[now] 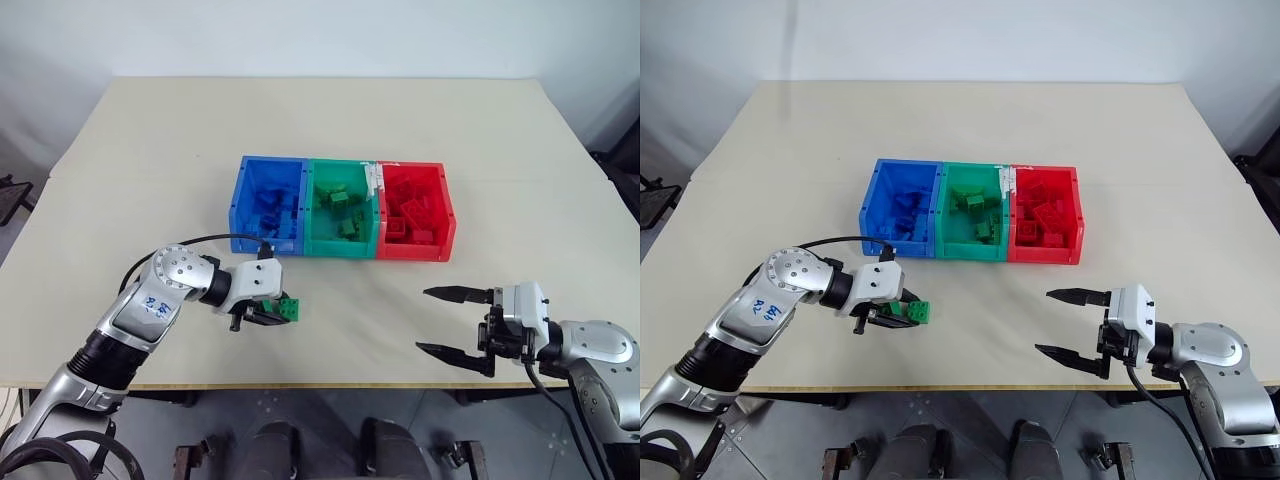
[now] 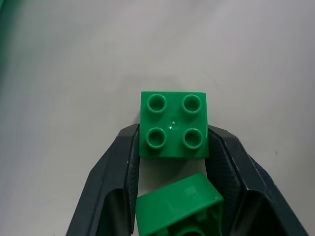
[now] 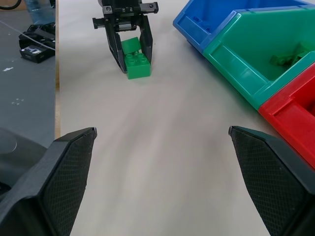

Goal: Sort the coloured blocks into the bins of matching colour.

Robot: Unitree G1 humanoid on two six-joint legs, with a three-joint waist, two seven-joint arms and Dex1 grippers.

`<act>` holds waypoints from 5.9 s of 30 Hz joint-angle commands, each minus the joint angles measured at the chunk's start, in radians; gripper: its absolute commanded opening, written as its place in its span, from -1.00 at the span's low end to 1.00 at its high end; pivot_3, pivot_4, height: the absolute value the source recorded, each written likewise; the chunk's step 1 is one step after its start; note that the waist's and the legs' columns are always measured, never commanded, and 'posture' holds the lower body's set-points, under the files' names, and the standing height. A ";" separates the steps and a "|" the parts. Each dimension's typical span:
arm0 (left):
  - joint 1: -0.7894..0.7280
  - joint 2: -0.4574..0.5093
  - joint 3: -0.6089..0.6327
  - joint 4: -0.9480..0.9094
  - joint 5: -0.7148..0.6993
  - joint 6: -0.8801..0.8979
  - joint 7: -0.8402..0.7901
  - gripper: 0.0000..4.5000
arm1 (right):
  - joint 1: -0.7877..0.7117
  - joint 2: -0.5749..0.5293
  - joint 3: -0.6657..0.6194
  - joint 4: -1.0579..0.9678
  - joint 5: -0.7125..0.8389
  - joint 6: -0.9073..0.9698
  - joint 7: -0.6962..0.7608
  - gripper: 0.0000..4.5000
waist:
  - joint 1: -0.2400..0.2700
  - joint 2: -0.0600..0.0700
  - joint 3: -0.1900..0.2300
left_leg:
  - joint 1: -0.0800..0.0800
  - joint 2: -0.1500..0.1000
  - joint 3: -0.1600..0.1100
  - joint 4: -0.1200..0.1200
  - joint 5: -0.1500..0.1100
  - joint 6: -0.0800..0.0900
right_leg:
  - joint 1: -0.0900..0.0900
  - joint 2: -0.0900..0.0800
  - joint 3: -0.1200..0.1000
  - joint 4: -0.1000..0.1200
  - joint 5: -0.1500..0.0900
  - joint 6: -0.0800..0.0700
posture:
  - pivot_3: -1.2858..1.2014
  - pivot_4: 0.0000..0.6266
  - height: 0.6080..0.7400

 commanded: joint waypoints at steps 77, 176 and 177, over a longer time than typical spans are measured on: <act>-0.272 -0.293 0.156 0.165 -0.086 0.065 0.160 -0.34 | 0.082 0.109 -0.209 -0.081 0.100 0.000 -0.227 1.00 | 0.005 -0.001 0.000 | -0.002 0.000 -0.003 0.006 0.000 0.001 | 0.001 -0.001 -0.001 0.004 0.000 0.000 | 0.03 -0.52 1.00; 0.393 -0.054 0.398 -0.331 -0.286 0.154 0.423 -0.13 | -0.163 0.029 0.010 0.187 -0.015 -0.089 0.030 1.00 | 0.003 0.002 0.000 | 0.001 0.003 -0.001 0.004 -0.004 0.000 | 0.001 -0.002 0.001 0.001 -0.001 -0.001 | 0.03 -0.52 1.00; 0.349 -0.054 0.397 -0.310 -0.294 0.122 0.391 -0.13 | -0.145 0.032 -0.015 0.169 -0.002 -0.081 0.003 1.00 | 0.003 0.002 0.000 | 0.000 0.002 -0.002 0.004 -0.004 0.000 | 0.001 -0.002 0.000 0.001 -0.001 -0.001 | 0.03 -0.52 1.00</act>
